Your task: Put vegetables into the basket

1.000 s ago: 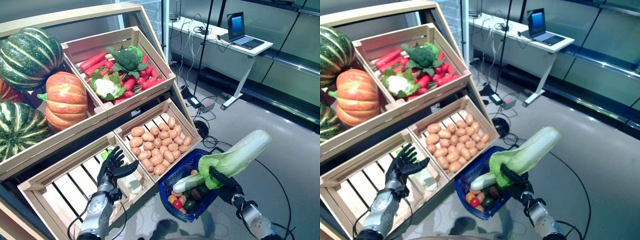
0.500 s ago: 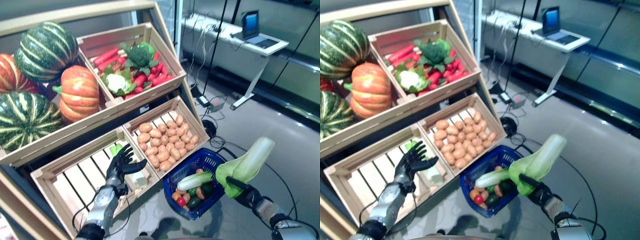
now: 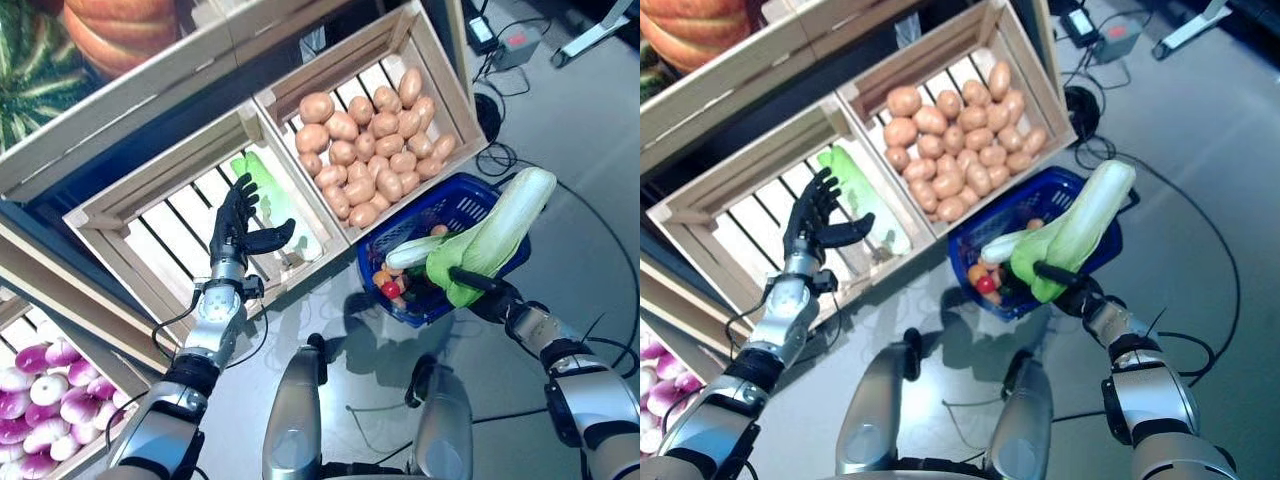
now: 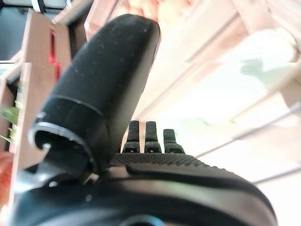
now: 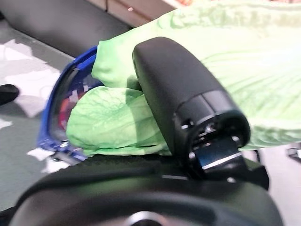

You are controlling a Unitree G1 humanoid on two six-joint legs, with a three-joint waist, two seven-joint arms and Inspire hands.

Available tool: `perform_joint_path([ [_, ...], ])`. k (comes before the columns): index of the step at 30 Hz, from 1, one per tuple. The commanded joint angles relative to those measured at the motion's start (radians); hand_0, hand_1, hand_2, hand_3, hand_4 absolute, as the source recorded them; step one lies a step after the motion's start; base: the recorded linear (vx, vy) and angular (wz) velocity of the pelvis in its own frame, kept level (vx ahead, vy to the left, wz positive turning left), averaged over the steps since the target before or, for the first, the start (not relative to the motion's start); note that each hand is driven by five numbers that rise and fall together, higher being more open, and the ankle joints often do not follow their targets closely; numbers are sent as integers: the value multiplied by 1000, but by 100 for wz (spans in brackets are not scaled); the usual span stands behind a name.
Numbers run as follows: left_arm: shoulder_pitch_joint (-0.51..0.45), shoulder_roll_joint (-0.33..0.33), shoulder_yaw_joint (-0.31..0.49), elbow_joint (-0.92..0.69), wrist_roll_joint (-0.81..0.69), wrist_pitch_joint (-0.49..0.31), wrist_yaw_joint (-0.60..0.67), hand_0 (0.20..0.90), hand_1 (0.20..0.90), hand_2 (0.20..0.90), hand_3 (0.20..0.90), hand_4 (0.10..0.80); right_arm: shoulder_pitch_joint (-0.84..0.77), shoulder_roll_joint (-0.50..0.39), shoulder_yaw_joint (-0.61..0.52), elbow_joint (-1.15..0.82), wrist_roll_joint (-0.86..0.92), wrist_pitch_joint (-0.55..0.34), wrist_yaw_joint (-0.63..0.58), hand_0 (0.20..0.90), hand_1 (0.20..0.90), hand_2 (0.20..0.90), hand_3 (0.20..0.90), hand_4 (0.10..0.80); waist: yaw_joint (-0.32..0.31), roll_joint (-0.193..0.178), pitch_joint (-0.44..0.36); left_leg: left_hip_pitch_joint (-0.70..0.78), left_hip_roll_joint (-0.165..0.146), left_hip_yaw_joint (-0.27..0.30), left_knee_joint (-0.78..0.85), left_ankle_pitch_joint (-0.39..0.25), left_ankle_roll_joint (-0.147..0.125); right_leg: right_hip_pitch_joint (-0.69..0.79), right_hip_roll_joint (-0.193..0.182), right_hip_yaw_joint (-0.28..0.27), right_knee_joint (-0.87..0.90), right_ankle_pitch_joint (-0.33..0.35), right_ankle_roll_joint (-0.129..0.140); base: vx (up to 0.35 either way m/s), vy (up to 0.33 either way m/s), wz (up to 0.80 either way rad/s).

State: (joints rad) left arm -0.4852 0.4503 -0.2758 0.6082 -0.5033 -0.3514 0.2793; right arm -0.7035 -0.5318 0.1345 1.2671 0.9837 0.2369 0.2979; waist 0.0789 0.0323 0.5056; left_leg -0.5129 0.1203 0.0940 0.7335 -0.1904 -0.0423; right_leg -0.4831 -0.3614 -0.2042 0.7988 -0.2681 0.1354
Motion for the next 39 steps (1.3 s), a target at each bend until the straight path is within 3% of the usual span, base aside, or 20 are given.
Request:
perform_joint_path([
  [1, -74, 40, 21, -93, 63, -176, 49, 900, 900, 900, 900, 800, -76, -56, -12, -1, 72, -36, 91, 300, 300, 300, 300, 400, 3, 2, -38, 8, 34, -31, 133, -142, -32, -31, -3, 18, 113, -12, -73, 41, 28, 7],
  [5, -79, 54, 18, -117, 121, -211, 119, 900, 900, 900, 900, 800, -90, -62, -29, -9, 141, -28, 103, 300, 300, 300, 300, 400, -3, 14, -27, -60, 31, -41, 220, -181, -30, -116, -11, 44, 191, -39, -78, -34, 17, 3],
  [6, -81, 59, 20, -120, 141, -216, 139, 900, 900, 900, 900, 800, -93, -62, -32, -11, 147, -25, 104, 648, 648, 648, 648, 632, -5, 16, -27, -75, 32, -44, 239, -189, -31, -133, -11, 51, 207, -46, -78, -28, 15, 6],
  [7, -88, 68, 22, -122, 166, -214, 160, 900, 900, 900, 900, 800, -99, -64, -34, -9, 157, -13, 89, 900, 900, 900, 900, 800, -6, 19, -27, -92, 34, -47, 260, -197, -32, -152, -10, 59, 227, -55, -79, -13, 10, 6],
  [12, -137, 125, 8, -103, 281, -185, 244, 900, 900, 900, 900, 800, -128, -78, -34, -1, 175, 12, 95, 900, 900, 900, 900, 800, -13, 25, -33, -142, 36, -56, 328, -223, -34, -209, -8, 78, 285, -82, -85, -2, 5, 3],
  [19, -222, 210, -18, 15, 405, -71, 347, 900, 900, 900, 900, 800, -157, -89, -6, 12, 156, 33, 95, 900, 900, 900, 900, 800, -29, 23, -51, -150, 48, -51, 331, -221, -43, -230, 3, 97, 291, -83, -82, 15, 54, -2],
  [30, -356, 310, -79, 170, 536, 22, 404, 900, 900, 900, 900, 800, -187, -118, 26, 46, 138, 61, 102, 900, 900, 900, 900, 800, -49, 21, -67, -123, 62, -31, 284, -198, -49, -212, 14, 117, 249, -59, -69, 17, 47, -4],
  [36, -419, 368, -151, 235, 801, 66, 474, 900, 900, 900, 900, 800, -202, -134, 46, 52, 139, 70, 118, 900, 900, 900, 900, 800, -54, 19, -73, -108, 68, -23, 260, -189, -52, -198, 14, 119, 227, -50, -65, 19, 25, -3],
  [39, -460, 426, -241, 290, 951, 145, 488, 900, 900, 900, 900, 800, -207, -152, 68, 50, 141, 68, 128, 900, 900, 900, 900, 800, -61, 23, -74, -116, 73, -21, 265, -187, -57, -206, 13, 126, 228, -47, -64, 28, 47, -5],
])
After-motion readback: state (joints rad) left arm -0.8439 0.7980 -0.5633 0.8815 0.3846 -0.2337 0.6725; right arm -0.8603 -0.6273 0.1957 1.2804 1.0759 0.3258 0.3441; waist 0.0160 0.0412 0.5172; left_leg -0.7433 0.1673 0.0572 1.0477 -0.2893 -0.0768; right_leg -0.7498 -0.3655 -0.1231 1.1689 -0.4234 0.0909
